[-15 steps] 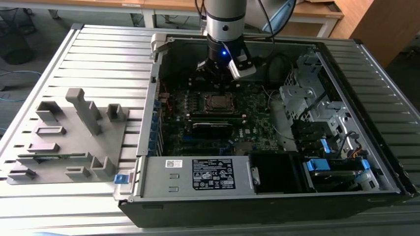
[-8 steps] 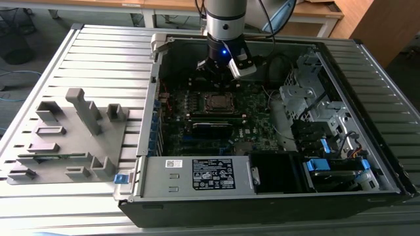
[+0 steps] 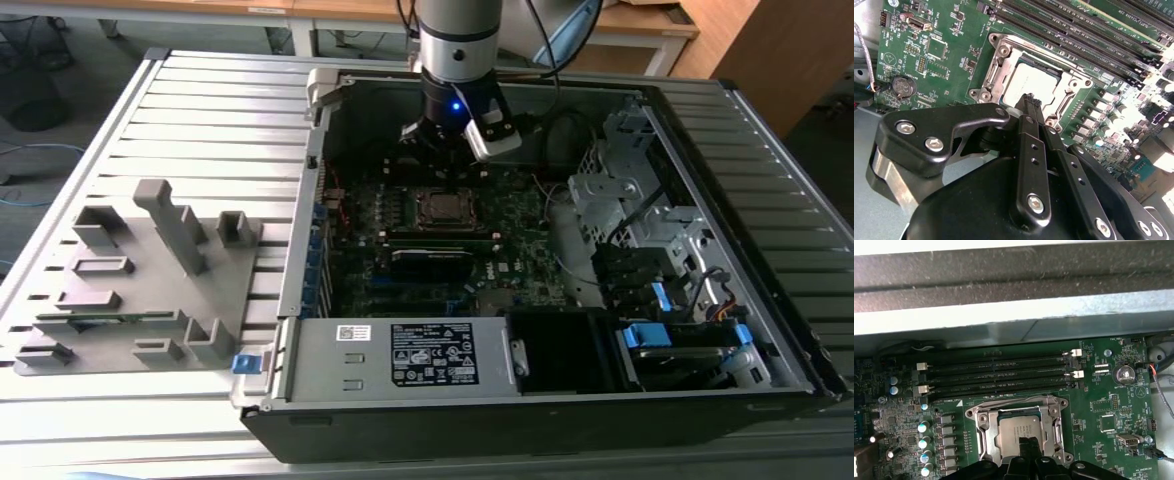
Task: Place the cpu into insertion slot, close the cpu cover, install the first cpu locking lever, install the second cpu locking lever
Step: 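Install the first cpu locking lever, then install the second cpu locking lever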
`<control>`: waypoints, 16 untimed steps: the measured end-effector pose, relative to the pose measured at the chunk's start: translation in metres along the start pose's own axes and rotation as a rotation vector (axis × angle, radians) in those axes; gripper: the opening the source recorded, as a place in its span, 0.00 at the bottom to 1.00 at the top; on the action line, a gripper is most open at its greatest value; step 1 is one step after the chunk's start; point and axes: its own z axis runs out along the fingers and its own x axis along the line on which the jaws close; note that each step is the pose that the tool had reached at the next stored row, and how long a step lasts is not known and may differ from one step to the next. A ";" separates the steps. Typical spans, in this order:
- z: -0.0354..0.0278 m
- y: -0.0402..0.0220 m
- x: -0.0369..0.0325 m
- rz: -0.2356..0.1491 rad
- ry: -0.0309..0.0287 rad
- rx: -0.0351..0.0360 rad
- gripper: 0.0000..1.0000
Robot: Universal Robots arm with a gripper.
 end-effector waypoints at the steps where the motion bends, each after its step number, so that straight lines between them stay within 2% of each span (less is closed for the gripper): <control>1: 0.0001 0.0000 0.0000 0.000 0.0000 0.0000 0.10; 3: 0.0092 -0.0001 0.0008 0.000 -0.0001 -0.0001 0.10; 16: 0.0068 -0.0001 0.0006 0.000 0.0000 0.0010 0.10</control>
